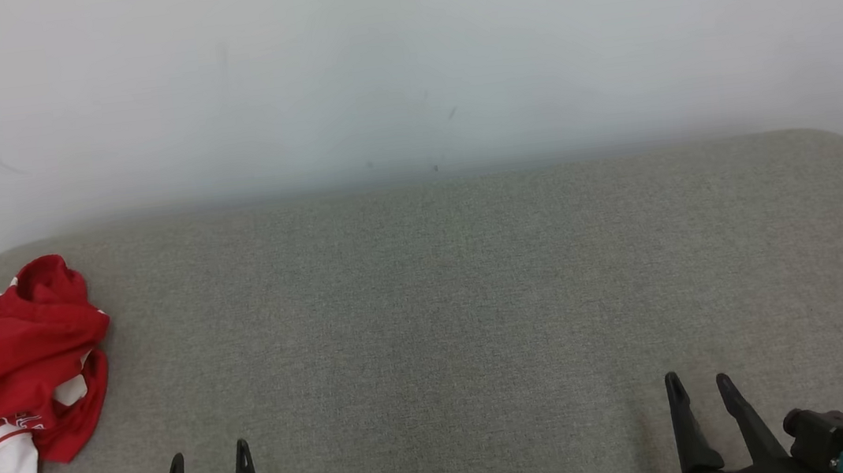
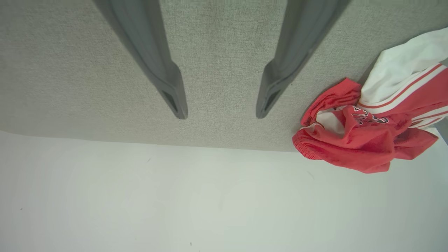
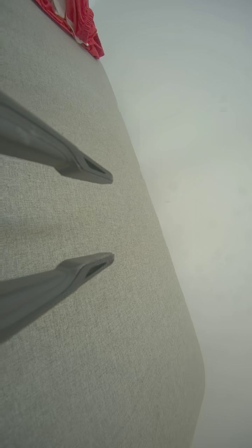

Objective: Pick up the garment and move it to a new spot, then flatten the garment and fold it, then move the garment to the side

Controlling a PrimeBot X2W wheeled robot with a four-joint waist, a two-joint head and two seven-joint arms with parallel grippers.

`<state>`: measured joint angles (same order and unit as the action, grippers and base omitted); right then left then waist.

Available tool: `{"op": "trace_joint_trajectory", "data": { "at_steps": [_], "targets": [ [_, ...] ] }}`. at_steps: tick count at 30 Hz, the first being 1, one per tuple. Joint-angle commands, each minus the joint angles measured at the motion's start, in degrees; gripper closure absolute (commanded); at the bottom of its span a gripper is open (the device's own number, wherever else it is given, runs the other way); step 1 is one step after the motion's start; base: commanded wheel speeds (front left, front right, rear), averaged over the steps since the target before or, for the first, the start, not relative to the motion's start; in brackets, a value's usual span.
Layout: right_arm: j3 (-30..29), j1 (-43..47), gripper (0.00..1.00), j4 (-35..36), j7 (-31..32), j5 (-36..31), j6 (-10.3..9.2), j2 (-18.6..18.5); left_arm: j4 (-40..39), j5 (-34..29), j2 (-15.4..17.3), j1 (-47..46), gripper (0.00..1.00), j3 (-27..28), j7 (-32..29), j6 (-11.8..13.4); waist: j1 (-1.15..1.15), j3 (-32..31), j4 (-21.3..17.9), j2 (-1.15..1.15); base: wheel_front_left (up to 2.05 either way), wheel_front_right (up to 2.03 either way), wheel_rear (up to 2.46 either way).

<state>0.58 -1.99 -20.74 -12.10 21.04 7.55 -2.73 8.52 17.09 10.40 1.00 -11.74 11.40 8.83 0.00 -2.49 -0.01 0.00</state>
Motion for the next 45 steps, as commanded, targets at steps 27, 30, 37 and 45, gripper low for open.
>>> {"op": "trace_joint_trajectory", "data": {
  "at_steps": [27,30,37,45],
  "targets": [
    [2.6,0.5,0.0,-0.9,-0.7,-9.0,-0.12,-0.2,1.3,-10.4,-4.0,2.7,0.0,7.8,3.6,-9.7,0.0,-0.7,0.3,0.0,0.0,0.0,0.0],
    [2.8,0.6,0.0,-0.9,-0.7,-10.0,-0.12,-0.2,1.7,-11.0,-4.6,2.9,0.0,8.6,3.9,-10.2,0.0,-0.8,0.3,0.0,0.0,0.0,0.0],
    [2.6,0.7,0.0,-0.7,-0.2,-9.8,-0.12,-0.2,3.2,-9.3,-6.0,2.5,0.0,10.2,3.9,-11.9,0.0,-0.9,0.4,0.0,0.0,0.0,0.0],
    [3.1,0.9,0.0,-0.7,1.1,-8.8,-0.12,-0.2,5.7,-6.3,-7.0,2.0,0.0,11.7,3.9,-13.7,0.0,-1.0,0.5,0.0,0.0,0.0,0.0]
  ]
}}
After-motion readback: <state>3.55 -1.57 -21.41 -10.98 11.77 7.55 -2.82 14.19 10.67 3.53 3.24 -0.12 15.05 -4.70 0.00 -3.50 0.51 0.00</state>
